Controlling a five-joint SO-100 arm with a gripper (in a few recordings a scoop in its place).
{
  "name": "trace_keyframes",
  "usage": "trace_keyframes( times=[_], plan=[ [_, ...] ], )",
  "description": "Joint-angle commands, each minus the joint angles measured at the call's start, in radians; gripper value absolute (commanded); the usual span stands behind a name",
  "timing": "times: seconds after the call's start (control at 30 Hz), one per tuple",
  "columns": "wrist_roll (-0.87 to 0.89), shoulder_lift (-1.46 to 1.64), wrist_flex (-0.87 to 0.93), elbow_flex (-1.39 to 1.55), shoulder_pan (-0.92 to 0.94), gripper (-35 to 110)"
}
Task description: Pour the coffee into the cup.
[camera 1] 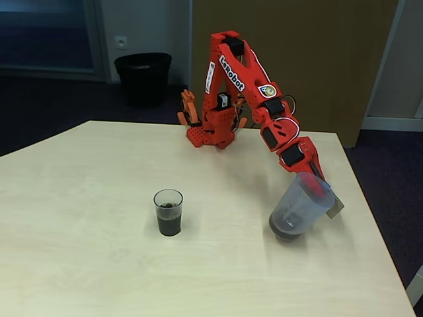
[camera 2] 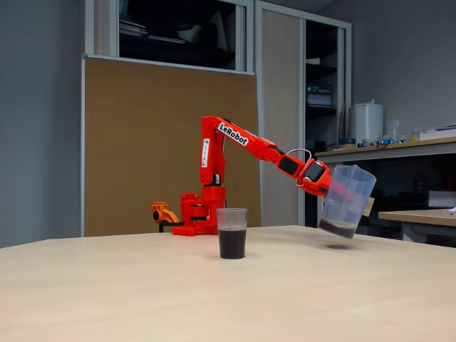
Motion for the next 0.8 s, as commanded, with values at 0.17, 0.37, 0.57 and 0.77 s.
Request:
trace_keyframes(
  times=[0.17,0.37,0.57,0.77],
  plan=[
    [0.071,-0.005,-0.213,0.057,-0.002,0],
    [0.141,-0.005,-0.318,0.092,0.015,0],
    [0.166,-0.011,-0.354,0.101,0.029,0],
    [0.173,-0.063,-0.402,0.092,0.037,0]
  ],
)
